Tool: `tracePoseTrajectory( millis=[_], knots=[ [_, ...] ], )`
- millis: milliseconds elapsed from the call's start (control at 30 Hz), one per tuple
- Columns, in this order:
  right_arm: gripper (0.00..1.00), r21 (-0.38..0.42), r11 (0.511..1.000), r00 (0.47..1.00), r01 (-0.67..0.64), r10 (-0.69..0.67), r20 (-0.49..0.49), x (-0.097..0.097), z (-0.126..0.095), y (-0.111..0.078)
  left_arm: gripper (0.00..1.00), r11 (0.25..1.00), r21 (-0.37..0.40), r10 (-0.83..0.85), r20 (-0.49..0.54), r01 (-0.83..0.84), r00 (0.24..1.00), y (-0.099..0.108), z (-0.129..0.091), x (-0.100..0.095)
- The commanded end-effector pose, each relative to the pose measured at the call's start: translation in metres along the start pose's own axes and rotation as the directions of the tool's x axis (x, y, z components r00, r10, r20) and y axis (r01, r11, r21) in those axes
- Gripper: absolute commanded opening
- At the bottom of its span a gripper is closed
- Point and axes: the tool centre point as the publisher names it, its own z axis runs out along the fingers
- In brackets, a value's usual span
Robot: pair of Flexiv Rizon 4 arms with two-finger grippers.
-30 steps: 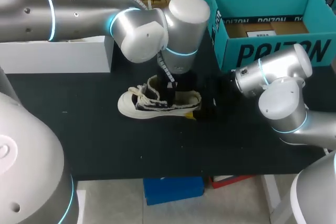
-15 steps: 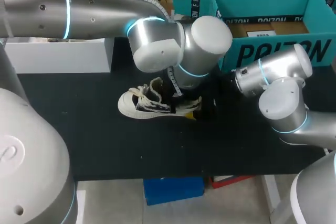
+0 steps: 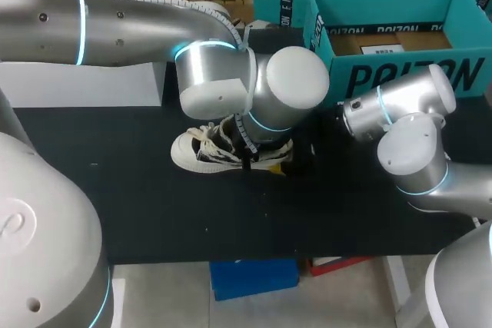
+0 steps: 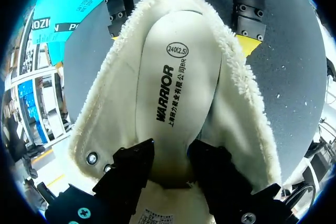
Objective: Take the shoe out of the shoebox, open the shoe tongue, remove and reinsert the insole, then place the shoe into the shoebox
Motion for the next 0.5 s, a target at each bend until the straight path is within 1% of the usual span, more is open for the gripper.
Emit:
tracePoseTrajectory(
  millis=[33,200,367,433,500],
  knots=[
    [0.00,0.003,1.000,1.000,-0.002,0.002,-0.001,0.000,0.002,-0.006,0.42,1.000,0.011,0.001,0.032,-0.001,0.999,0.014,0.148,0.001],
    [0.00,0.003,1.000,1.000,-0.002,0.002,-0.001,0.000,0.002,-0.006,0.42,0.999,0.034,-0.030,0.040,0.029,0.999,0.017,0.156,-0.010],
    [0.00,0.003,1.000,1.000,-0.002,0.002,-0.001,0.000,0.002,-0.006,0.39,0.997,0.058,-0.051,0.030,0.049,0.998,0.018,0.157,-0.014],
    [0.00,0.003,1.000,1.000,-0.002,0.002,-0.001,0.000,0.002,-0.006,0.00,0.997,0.061,-0.041,0.020,0.040,0.999,0.017,0.160,-0.013],
    [0.00,0.003,1.000,1.000,-0.002,0.002,-0.001,0.000,0.002,-0.006,0.00,0.998,0.060,-0.029,0.007,0.028,1.000,0.015,0.163,-0.010]
  ],
)
